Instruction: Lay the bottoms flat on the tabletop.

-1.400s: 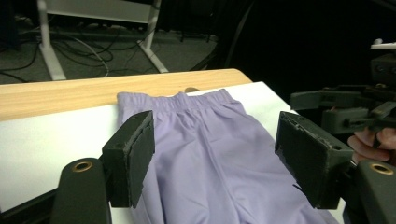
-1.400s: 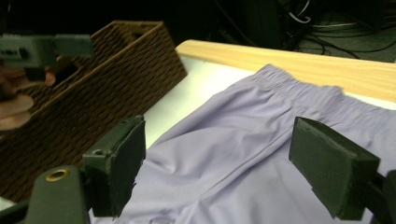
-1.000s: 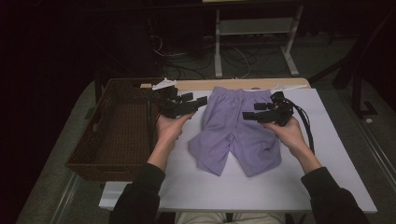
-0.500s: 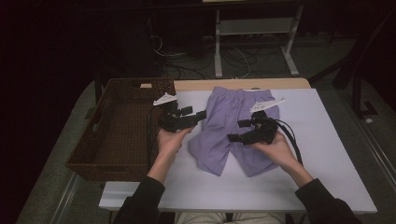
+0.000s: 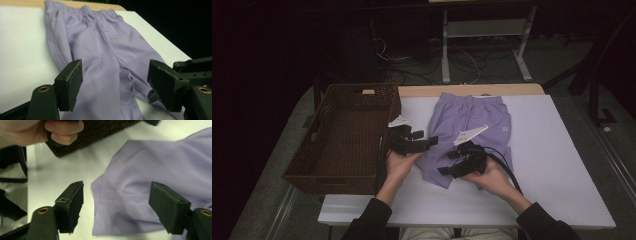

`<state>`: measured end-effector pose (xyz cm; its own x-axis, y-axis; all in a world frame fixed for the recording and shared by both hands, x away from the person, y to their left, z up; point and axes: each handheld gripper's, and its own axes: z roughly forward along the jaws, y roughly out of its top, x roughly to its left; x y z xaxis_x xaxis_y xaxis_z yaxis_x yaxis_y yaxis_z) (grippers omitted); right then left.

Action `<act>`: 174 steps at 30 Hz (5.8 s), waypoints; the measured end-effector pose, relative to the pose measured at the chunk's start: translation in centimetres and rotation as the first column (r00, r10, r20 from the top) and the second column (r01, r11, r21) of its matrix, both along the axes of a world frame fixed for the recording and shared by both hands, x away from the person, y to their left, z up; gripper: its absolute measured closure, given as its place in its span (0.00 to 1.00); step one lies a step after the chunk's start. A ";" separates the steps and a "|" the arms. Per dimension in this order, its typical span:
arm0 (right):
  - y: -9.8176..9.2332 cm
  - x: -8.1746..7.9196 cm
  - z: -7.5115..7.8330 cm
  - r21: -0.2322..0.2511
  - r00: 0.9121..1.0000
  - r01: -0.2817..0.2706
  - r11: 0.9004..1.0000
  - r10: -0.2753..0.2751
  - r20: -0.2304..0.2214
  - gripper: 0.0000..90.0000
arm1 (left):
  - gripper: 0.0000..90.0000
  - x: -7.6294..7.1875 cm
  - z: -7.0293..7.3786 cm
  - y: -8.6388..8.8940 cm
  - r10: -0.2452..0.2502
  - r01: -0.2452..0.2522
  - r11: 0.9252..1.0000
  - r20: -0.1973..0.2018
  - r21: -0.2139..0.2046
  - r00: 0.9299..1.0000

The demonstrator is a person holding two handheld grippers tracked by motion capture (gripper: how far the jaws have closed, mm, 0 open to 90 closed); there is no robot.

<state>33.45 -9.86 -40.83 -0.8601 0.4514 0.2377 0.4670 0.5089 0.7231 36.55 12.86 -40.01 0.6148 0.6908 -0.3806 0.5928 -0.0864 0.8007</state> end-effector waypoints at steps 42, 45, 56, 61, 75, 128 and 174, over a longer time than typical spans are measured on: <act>-3.6 -0.3 -0.3 -0.009 0.987 0.145 0.989 -0.146 -0.066 0.99 | 0.32 -2.9 -2.4 0.9 -0.023 0.025 0.997 -0.031 0.073 0.999; -5.2 0.2 0.1 0.012 0.978 0.198 0.980 -0.197 -0.063 0.99 | 0.32 -2.9 -2.4 0.8 -0.022 0.024 0.997 -0.032 0.072 0.999; -11.2 2.0 -0.1 0.078 0.920 0.384 0.920 -0.375 -0.112 0.99 | 0.33 -3.0 -2.7 0.7 -0.027 0.031 0.996 -0.039 0.085 0.999; -12.5 2.6 -1.0 0.054 0.897 0.432 0.900 -0.422 -0.131 0.99 | 0.40 -3.1 -3.2 0.6 -0.038 0.044 0.995 -0.075 0.090 0.996; -15.2 2.8 -1.6 0.070 0.859 0.497 0.865 -0.480 -0.178 0.99 | 0.58 -3.6 -4.9 -1.7 -0.160 0.185 0.972 -0.168 0.143 0.973; -14.8 -0.9 -1.1 0.134 0.888 0.433 0.891 -0.396 -0.235 0.99 | 0.97 -8.1 -2.3 -1.7 -0.217 0.179 0.901 0.053 0.395 0.975; -6.5 -7.7 -3.9 0.040 0.923 0.015 0.999 0.002 -0.385 0.99 | 0.97 -15.1 -1.3 6.8 -0.263 0.230 0.892 0.032 0.390 0.964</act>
